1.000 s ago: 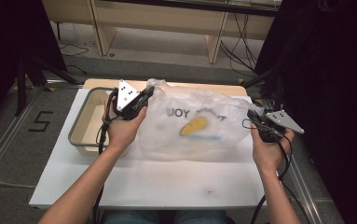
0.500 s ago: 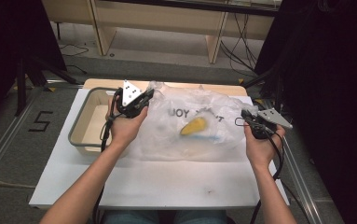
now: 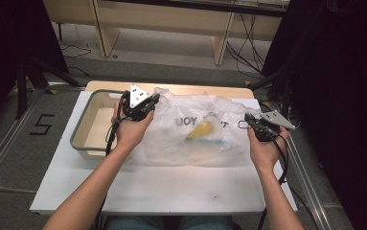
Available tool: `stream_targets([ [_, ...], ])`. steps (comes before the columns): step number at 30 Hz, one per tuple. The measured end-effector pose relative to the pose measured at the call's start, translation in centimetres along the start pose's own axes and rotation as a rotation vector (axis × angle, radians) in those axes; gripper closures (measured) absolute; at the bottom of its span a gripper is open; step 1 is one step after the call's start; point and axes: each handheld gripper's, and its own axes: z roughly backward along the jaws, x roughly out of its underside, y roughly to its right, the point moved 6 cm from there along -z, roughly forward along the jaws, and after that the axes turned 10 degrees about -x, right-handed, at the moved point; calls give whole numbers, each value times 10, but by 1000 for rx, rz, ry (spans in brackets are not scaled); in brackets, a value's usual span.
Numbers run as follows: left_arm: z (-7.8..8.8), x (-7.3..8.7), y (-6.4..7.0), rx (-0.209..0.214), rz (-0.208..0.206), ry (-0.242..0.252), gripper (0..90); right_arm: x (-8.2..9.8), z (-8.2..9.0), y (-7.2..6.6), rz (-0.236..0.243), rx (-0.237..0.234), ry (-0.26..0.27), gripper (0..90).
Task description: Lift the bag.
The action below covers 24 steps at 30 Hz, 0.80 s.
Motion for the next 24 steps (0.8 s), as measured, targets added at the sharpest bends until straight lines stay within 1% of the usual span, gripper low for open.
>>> stream_targets([
  [2,0,0,0,-2,2,4,861,2,-1,0,-3,-1,-9,894],
  [5,1,0,-1,-3,-2,4,803,5,-3,1,-10,1,-17,894],
  [10,2,0,-3,-3,7,1,706,6,-4,3,-15,4,-24,894],
  [16,3,1,-7,-19,52,-19,560,7,-6,3,-20,7,-29,894],
  [17,4,0,-8,-18,59,-17,532,7,-6,3,-19,7,-31,895],
  [20,7,-1,-9,-37,70,-11,448,7,-7,3,-22,10,-29,894],
  [24,13,-4,-11,-31,95,-5,400,6,-8,3,-22,13,-30,892],
])
